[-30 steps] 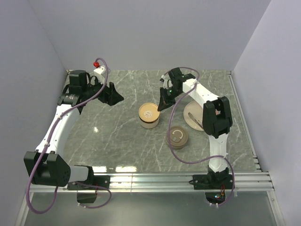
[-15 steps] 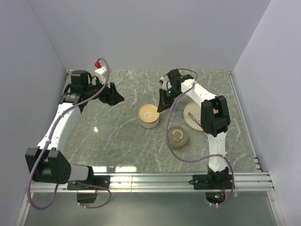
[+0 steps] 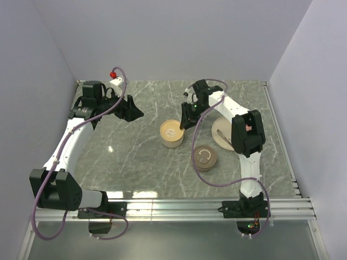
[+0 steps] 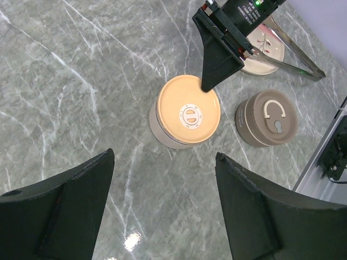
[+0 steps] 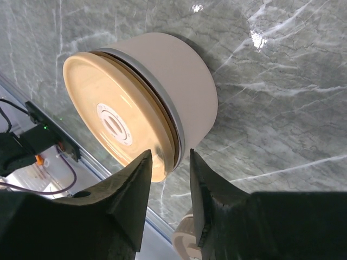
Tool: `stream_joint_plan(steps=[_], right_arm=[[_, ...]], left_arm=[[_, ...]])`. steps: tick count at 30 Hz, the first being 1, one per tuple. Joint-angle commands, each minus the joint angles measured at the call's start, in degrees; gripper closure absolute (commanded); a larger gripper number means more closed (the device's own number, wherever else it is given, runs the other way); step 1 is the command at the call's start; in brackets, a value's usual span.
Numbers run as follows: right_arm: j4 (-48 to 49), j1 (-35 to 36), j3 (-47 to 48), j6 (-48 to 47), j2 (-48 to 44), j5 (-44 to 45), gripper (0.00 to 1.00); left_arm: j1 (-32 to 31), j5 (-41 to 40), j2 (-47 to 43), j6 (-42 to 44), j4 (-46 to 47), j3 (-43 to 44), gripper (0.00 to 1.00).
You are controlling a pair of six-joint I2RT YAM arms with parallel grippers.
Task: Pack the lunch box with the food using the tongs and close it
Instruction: Put the lid back on the lunch box
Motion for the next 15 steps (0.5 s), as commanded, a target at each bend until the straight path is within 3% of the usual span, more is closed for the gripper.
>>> stream_joint_plan(steps=[1,15], right_arm=[[-0.2,0.3,1.7,-0.1,-1.5,0.2,0.58],[0.0,0.3,5.2,-3.7,-6.2,-2.1,0.53]], left_arm=[[-0.4,1.7,-0.4,0.6,1.0,0.1,0.2],[-0.3,1.8,-1.0,1.2,0.5,0.0,0.21]])
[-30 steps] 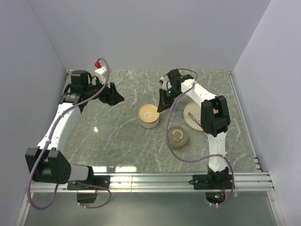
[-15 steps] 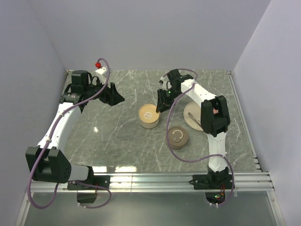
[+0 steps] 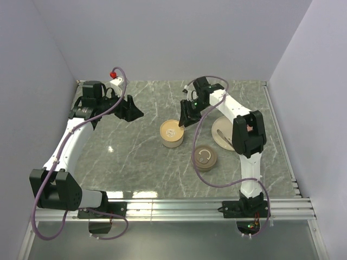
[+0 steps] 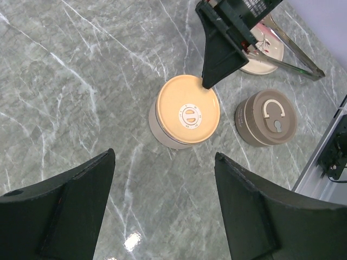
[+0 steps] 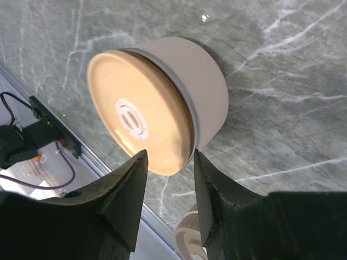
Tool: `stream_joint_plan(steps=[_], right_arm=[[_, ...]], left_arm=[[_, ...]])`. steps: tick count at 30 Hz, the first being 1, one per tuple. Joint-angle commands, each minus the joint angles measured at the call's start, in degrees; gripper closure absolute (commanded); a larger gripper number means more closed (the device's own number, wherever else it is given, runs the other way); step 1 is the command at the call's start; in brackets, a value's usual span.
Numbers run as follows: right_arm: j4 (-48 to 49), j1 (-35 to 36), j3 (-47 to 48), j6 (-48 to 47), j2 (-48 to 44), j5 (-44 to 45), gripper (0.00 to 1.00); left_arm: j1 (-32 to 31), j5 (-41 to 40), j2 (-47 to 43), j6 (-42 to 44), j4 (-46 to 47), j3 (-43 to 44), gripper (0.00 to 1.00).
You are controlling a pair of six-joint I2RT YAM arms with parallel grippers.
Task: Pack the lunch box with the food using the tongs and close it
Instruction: Put the lid back on the lunch box
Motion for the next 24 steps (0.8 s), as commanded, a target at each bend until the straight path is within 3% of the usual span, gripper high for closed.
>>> stream_joint_plan(steps=[1,13,24], right_arm=[[0.4,0.2,4.1,-2.5,-5.9,-0.3,0.53],[3.1,5.4,7.5,-10.3,-7.5,13.7,0.61],[4.8,7.2,9.0,-12.0,-2.4,18.2,0.63]], left_arm=[[-0.3,1.6,-1.0,1.2,0.4,0.0,0.21],[-0.3,1.4,-0.9,0.6,1.1,-0.1,0.22],[-0.3,1.9,-0.4,0.8,1.4,-0.4,0.22]])
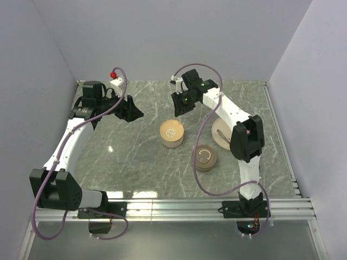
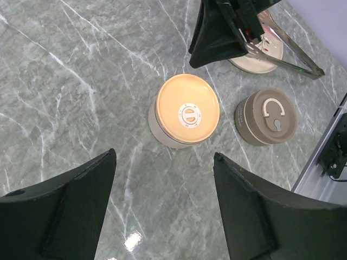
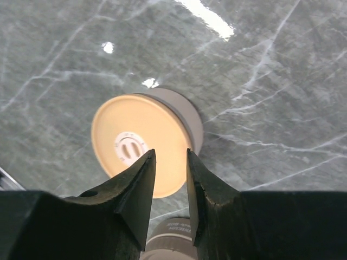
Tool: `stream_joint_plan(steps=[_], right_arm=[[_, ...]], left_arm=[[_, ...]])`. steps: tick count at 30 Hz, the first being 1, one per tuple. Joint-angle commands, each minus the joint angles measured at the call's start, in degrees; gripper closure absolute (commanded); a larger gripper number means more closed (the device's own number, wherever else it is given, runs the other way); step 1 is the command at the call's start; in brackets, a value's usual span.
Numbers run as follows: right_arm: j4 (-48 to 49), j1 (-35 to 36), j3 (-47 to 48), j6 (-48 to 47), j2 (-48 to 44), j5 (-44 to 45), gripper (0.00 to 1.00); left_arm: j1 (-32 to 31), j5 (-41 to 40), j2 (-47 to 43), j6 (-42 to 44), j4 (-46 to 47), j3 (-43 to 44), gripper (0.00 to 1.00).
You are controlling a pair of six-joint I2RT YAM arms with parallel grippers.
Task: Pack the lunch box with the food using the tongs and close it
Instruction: Put the lid back on the lunch box
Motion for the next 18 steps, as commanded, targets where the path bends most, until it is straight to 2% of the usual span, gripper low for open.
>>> stream_joint_plan(steps=[1,18], right_arm=[[1.5,0.7,1.1,-2.0,1.4,2.5,0.64],[4.6,3.9,-8.1,-2.4,4.1,5.4,0.68]], left_arm=[[-0.3,1.7,-0.2,0.6,1.4,-0.3,0.22],[-0.3,1.8,0.5,1.0,1.3,-0.3,0.23]])
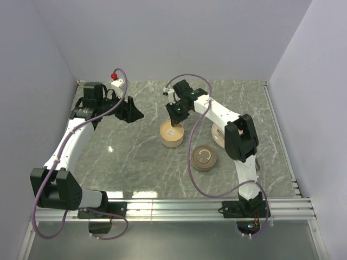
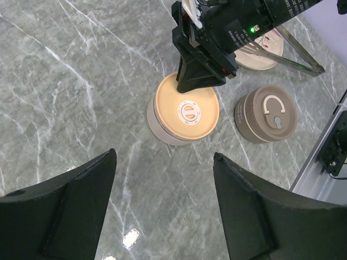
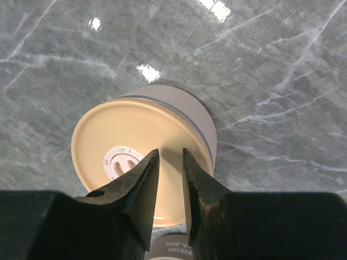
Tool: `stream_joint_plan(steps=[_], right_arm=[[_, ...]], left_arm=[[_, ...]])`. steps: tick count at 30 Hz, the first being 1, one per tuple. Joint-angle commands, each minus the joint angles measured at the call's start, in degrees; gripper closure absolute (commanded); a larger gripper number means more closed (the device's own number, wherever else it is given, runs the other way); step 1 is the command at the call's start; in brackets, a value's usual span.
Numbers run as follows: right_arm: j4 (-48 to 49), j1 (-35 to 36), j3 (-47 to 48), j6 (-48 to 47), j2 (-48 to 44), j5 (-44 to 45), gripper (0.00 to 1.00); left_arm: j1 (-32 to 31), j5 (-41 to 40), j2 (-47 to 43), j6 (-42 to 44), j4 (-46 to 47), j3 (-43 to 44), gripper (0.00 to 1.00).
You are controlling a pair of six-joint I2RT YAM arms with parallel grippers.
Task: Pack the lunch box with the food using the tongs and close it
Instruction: Put the lid back on the lunch box
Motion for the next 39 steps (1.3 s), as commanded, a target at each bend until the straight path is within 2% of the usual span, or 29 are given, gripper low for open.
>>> stream_joint_plan(steps=[1,11,21,27,33,39], right_arm=[[0.4,0.2,-2.9,-0.7,0.5,2.2,0.68],[-2.7,2.8,-3.2,-4.1,0.7,3.7,0.68],[-3.6,4.6,-5.1,-6.2,1.5,7.3,0.59],[-2.1,5.0,-6.9,-6.4,-0.8,5.2,0.54],[-3.0,4.6,-3.2,-5.3,-5.1,-0.5,0.46],[-4.3,4.8,-2.8,-5.5,-8.8,-1.7,0.42]], left_arm=[[-0.2,1.5,0.2,1.1,1.2,0.6,0.23],[-0.2,1.6,-0.1,1.3,0.9,0.5,0.23],[-0.2,1.3,-0.5,1.5,0.9,-0.2,0.23],[-0.2,1.0,-0.7,0.9,1.3,-0.3,0.22],[0.0,2.9,-0.5,-1.7,0.3,1.3,0.19],[0.7,3.4,-1.6,-2.6,2.0,0.9,0.16]])
